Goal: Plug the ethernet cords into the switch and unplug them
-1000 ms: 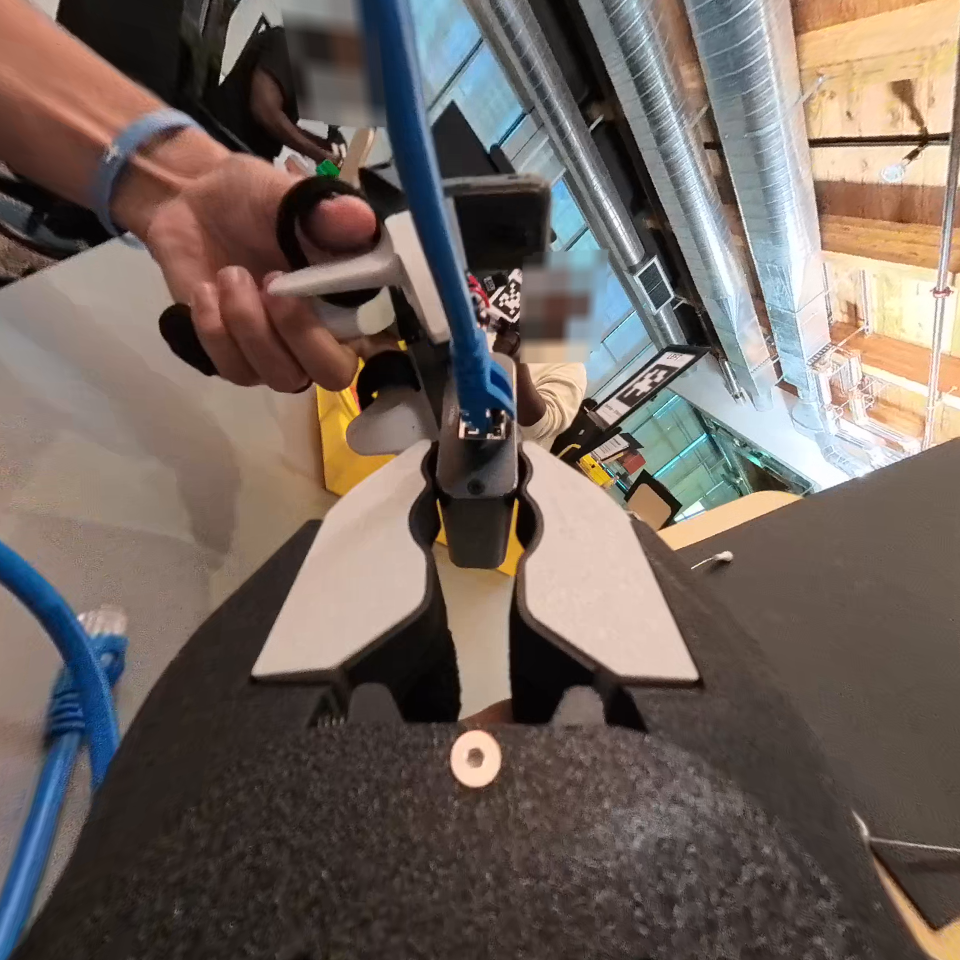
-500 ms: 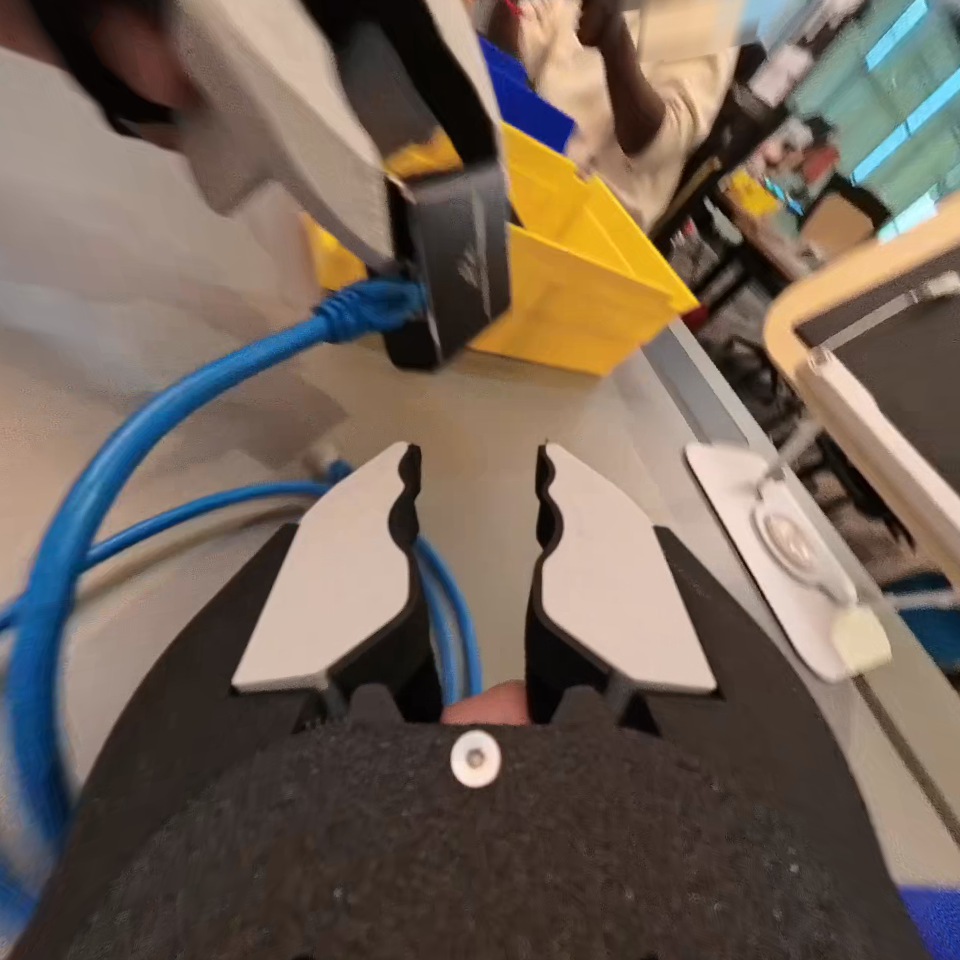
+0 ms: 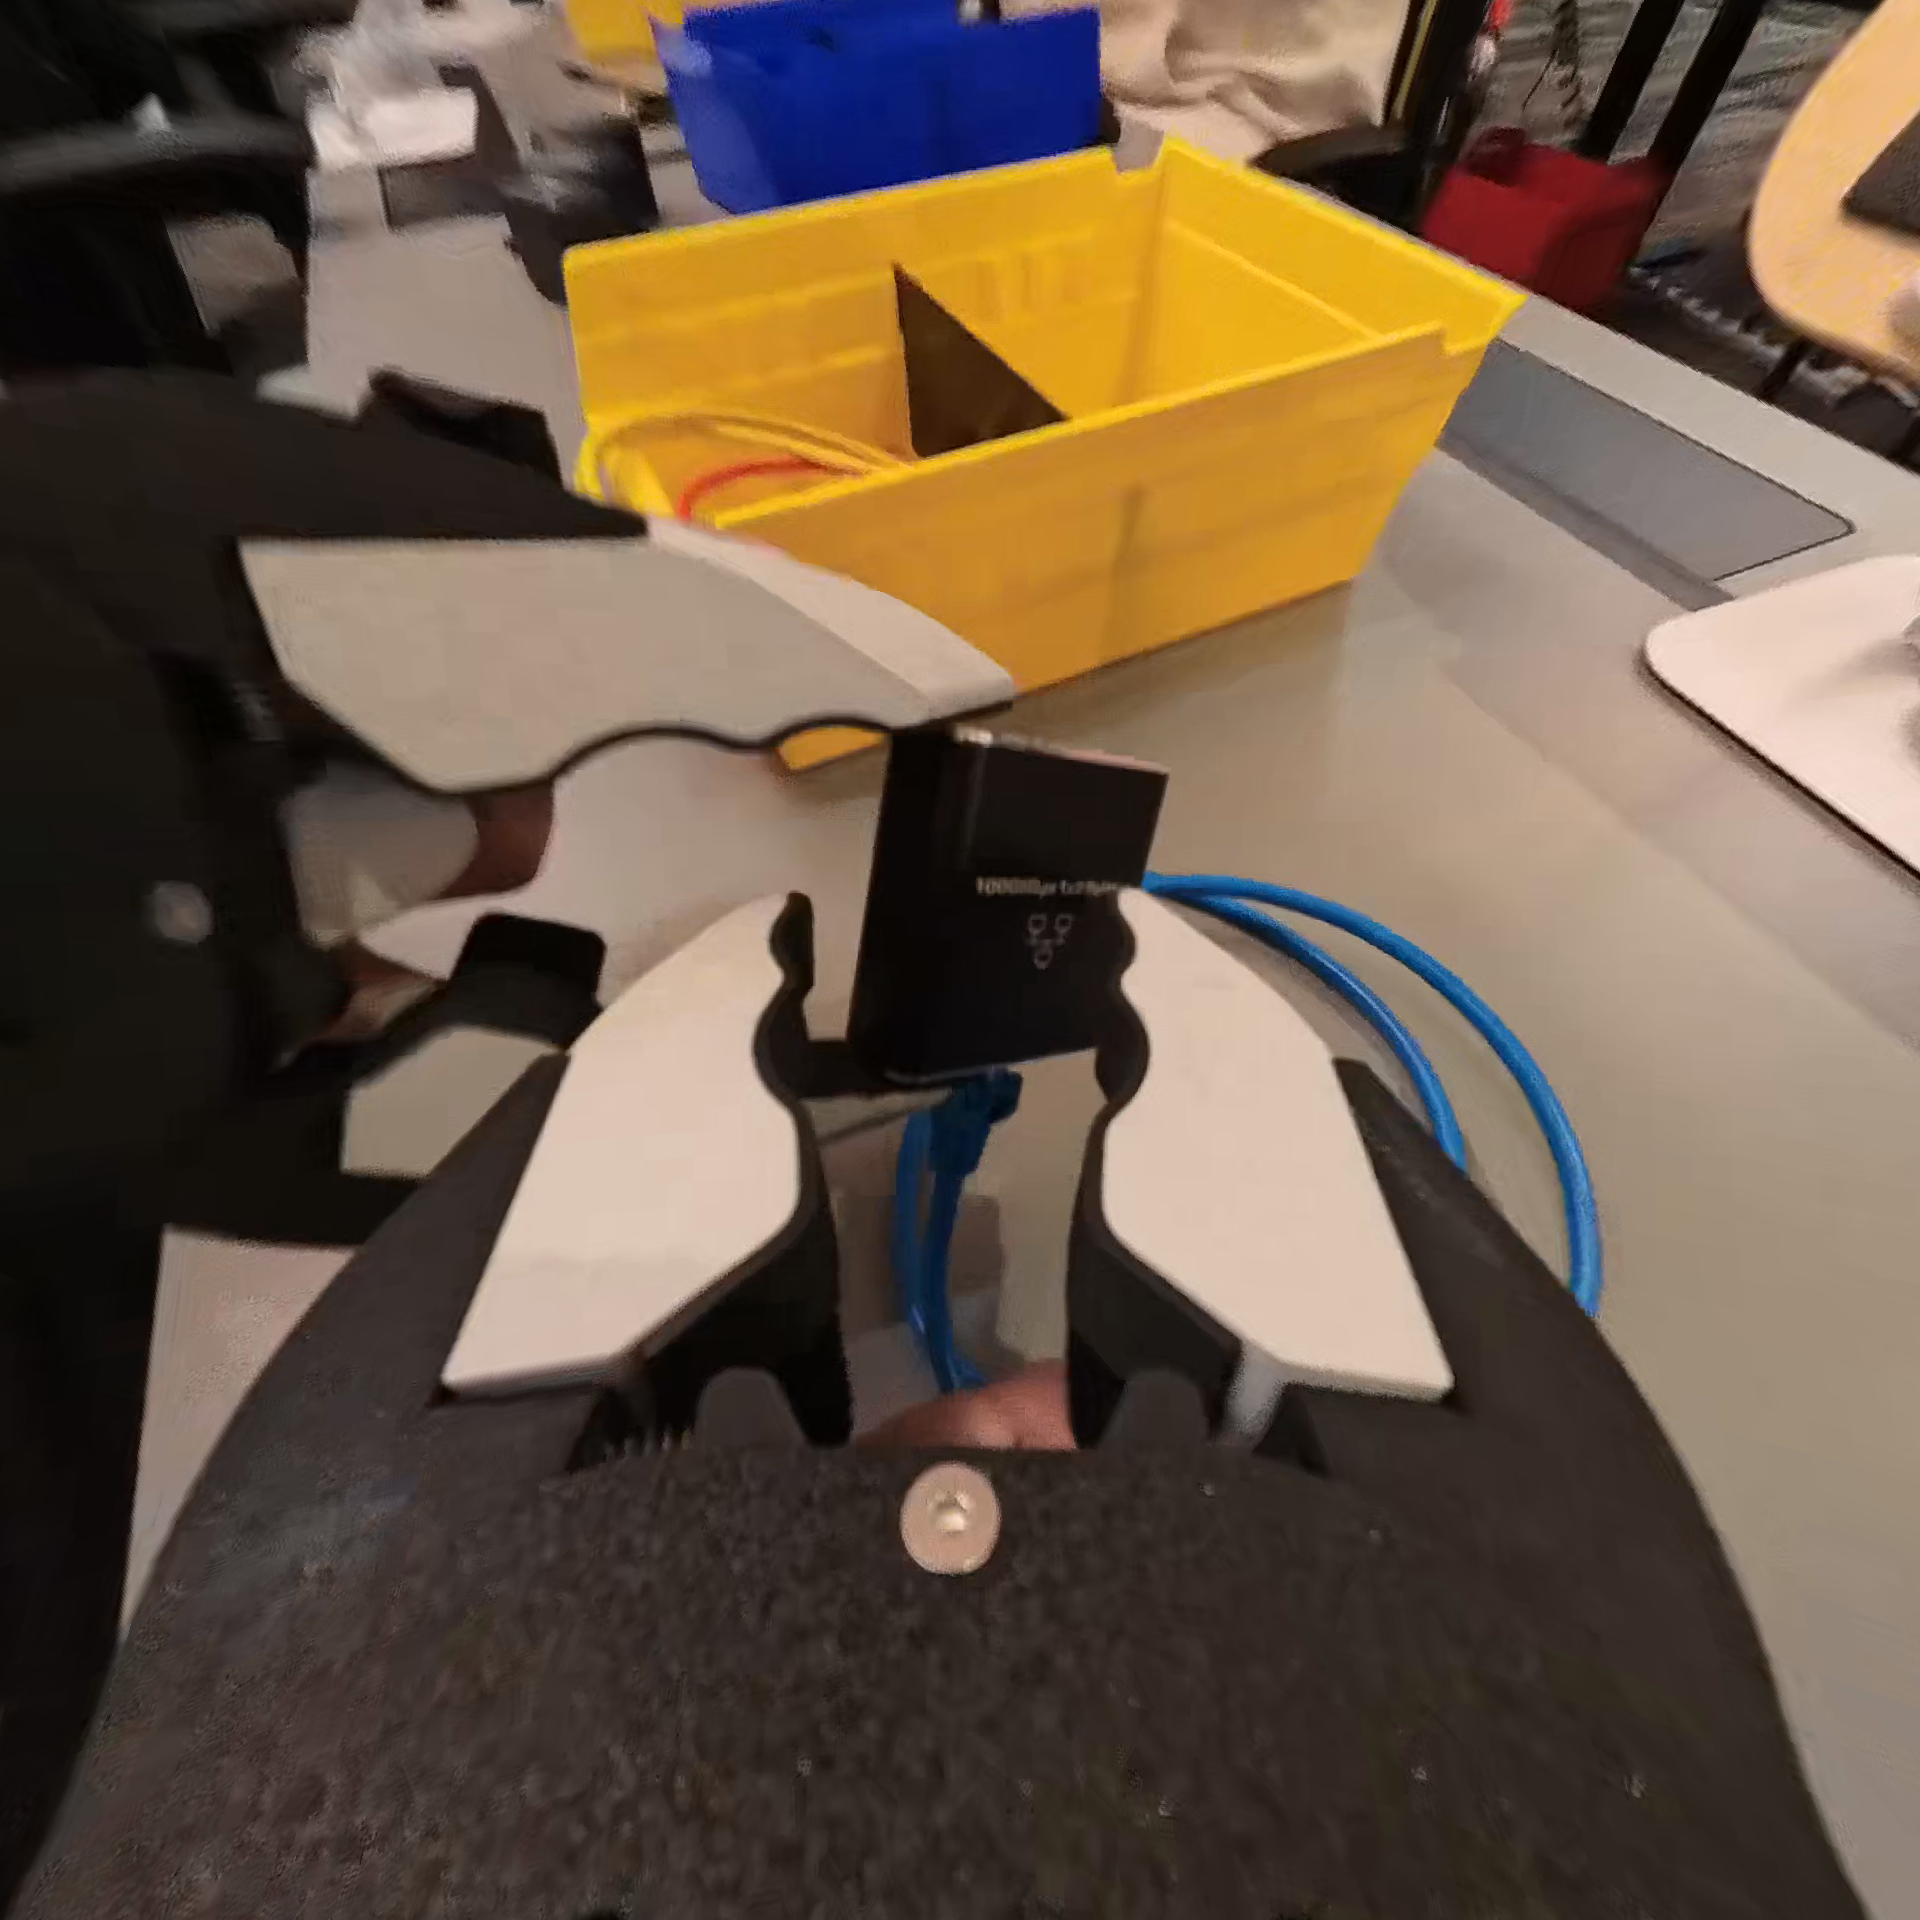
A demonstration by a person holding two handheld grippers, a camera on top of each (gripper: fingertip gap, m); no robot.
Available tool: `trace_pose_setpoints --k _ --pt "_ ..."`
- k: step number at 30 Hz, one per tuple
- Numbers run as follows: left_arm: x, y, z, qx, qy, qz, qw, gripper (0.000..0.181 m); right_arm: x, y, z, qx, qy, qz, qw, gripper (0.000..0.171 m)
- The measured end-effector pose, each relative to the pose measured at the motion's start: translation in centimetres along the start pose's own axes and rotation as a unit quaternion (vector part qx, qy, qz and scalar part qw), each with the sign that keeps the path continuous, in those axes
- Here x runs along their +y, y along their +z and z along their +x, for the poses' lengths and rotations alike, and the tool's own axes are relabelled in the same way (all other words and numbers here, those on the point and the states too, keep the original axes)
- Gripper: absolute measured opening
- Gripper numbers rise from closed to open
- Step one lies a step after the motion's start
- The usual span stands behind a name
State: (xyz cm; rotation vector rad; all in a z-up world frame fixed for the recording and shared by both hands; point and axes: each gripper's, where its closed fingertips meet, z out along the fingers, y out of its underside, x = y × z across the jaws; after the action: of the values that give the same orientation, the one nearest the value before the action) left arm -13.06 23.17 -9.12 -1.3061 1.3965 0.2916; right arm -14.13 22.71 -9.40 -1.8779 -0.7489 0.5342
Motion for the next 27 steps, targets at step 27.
trace_pose_setpoints --k 27 --pt "0.5 -2.1 0.9 0.314 -0.461 0.094 0.825 0.071 -0.5 -2.2 0.6 0.035 -0.299 0.099 0.949 0.026"
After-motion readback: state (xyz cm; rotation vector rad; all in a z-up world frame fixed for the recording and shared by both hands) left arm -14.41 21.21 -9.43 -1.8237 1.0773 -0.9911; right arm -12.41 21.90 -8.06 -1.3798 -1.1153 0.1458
